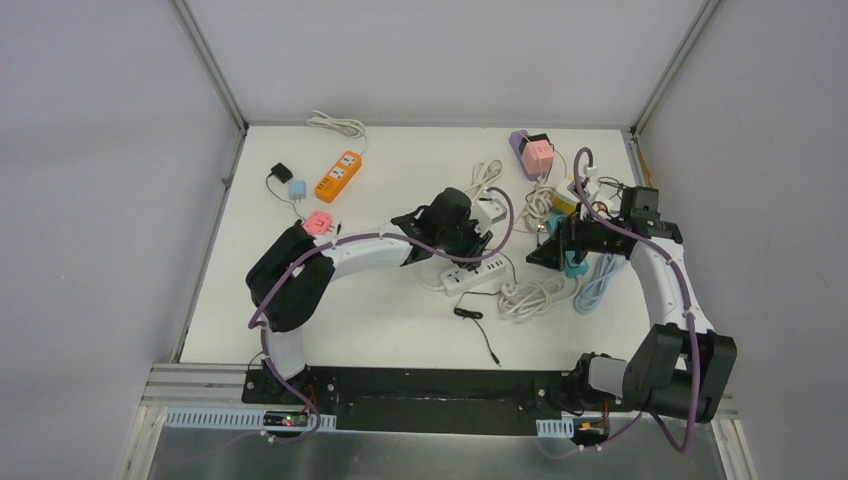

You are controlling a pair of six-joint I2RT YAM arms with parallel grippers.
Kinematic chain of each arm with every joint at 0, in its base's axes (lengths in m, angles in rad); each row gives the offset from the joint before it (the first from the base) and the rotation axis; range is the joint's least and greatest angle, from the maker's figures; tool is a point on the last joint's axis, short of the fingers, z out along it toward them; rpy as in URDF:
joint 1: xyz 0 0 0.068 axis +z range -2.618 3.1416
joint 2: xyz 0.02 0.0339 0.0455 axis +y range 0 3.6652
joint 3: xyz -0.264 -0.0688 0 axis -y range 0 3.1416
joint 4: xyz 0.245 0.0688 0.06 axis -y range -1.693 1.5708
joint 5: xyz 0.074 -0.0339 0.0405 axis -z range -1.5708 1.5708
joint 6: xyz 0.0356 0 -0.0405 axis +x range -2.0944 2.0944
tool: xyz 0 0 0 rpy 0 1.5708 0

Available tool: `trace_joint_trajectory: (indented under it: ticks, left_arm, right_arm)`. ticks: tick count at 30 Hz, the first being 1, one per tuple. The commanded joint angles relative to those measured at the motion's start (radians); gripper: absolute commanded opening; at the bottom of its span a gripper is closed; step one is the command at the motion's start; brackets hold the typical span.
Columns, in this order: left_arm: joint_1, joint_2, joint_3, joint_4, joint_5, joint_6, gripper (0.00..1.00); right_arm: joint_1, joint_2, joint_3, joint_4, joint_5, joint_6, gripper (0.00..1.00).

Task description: Pull the plug off the socket

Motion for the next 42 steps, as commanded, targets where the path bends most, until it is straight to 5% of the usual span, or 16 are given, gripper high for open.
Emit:
trace_joint_trajectory:
  ticks: [1,8,9,11,21,29,42]
  left_arm:
    - [0.034,-0.069,-0.033,0.02,-0.153,-0.244,0.0]
    - [0.131,-0.109,-0.1,0.05,-0.13,-0.511,0.0]
    - [0.144,-0.115,-0.109,0.069,-0.124,-0.545,0.0]
    - [0.163,-0.123,-0.124,0.098,-0.116,-0.605,0.0]
    - [0.175,-0.107,-0.158,0.191,-0.133,-0.85,0.0]
    - [0.175,-0.121,-0.199,0.23,-0.171,-0.915,0.0]
    - [0.175,-0.105,-0.204,0.267,-0.175,-0.966,0.0]
  right_arm:
    - [0.029,0.0,-0.029,0.16,-0.047,0.164,0.99]
    - [0.106,0.06,-0.073,0.398,-0.047,0.164,0.99]
    - [0.118,0.071,-0.083,0.447,-0.063,0.456,0.96]
    - [0.146,0.096,-0.105,0.547,-0.065,0.65,0.94]
    - [0.311,0.227,-0.122,0.735,0.189,0.957,0.9]
    - [0.395,0.337,-0.095,0.787,0.268,1.122,0.86]
    - [0.494,0.472,0.015,0.659,0.323,1.091,0.78]
